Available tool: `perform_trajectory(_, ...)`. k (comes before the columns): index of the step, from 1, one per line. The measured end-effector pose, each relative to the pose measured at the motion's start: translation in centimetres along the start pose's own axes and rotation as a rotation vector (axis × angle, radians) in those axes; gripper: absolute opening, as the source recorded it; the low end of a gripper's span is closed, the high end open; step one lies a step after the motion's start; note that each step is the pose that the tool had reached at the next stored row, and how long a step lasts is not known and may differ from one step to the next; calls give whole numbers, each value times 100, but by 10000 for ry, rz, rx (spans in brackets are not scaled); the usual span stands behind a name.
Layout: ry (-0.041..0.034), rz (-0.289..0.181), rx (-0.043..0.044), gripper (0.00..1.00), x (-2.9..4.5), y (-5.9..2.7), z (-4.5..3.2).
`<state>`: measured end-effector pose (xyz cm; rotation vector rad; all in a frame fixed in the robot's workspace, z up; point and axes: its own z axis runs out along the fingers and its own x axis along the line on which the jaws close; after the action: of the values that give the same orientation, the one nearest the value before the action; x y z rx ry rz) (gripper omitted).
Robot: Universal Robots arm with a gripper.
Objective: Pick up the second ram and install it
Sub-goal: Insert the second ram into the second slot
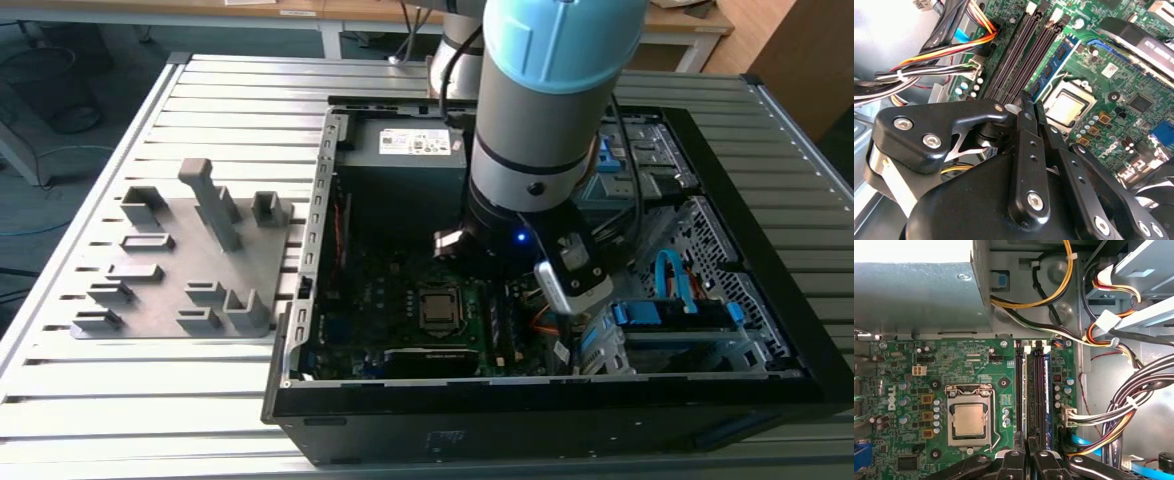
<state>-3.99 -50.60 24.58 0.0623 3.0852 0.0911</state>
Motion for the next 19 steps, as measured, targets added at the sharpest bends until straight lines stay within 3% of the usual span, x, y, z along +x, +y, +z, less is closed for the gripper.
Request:
perform_trajectory(11, 0, 1, 2, 14, 6, 8, 75)
perform_trajectory(19, 0, 0, 1, 14, 12, 78, 121)
